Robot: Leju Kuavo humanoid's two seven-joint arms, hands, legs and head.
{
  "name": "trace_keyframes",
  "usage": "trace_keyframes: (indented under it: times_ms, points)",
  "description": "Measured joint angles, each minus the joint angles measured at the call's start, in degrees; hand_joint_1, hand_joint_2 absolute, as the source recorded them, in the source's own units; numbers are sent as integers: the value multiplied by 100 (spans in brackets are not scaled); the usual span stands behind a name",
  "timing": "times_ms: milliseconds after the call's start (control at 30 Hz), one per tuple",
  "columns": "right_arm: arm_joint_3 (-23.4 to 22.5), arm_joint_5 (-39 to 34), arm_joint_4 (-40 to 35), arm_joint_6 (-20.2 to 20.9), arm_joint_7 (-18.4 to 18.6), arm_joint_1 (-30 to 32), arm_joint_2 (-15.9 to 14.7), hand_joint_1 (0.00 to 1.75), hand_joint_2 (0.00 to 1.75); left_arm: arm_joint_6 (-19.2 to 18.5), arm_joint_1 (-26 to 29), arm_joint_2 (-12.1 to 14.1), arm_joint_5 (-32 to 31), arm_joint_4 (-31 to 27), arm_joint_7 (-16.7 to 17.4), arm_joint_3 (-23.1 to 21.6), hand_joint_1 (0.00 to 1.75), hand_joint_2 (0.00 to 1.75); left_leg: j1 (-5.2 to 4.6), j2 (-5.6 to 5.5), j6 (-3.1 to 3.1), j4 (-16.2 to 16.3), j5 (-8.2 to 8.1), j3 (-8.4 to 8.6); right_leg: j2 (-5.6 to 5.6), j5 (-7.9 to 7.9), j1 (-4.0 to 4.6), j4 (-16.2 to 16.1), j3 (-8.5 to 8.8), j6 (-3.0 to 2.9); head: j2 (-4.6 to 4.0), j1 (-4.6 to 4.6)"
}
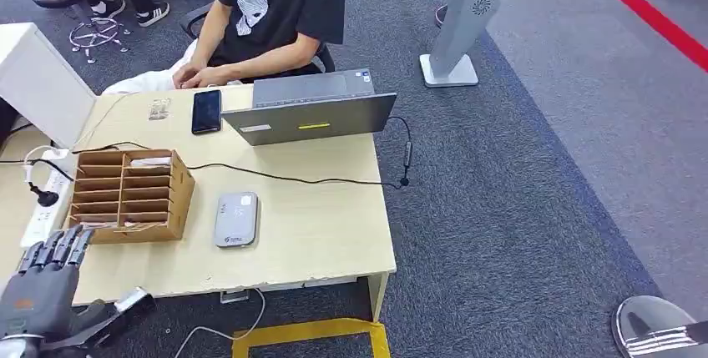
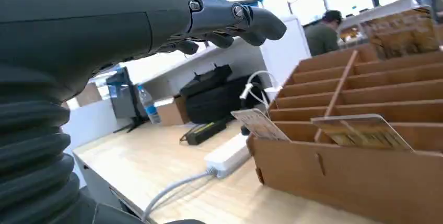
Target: Pass the card to the sensor for recognition and then transmit it.
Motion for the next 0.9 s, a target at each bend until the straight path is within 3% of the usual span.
trace_keyframes:
  times_ms: [300, 600, 900]
  points:
    - [61, 42, -2, 0, 57, -42, 0, 0, 175, 432, -122, -349, -633, 799, 22, 295, 0, 175, 1, 2, -3, -1, 2, 0, 2, 1, 1, 1, 0, -2, 0, 0]
    - [149, 42, -39, 2, 96, -120, 7, 0, 175, 966, -268, -719, -1101, 1992, -291, 387, 0, 175, 0, 2, -2, 0, 2, 0, 2, 1, 0, 0, 0, -1, 0, 2]
    - [153, 33, -44, 2, 92, -168, 9, 0, 175, 1051, -547, -937, -1313, 2242, -426, 385, 0, 175, 0, 0, -2, 1, 3, 1, 1, 2, 0, 1, 0, -2, 0, 0]
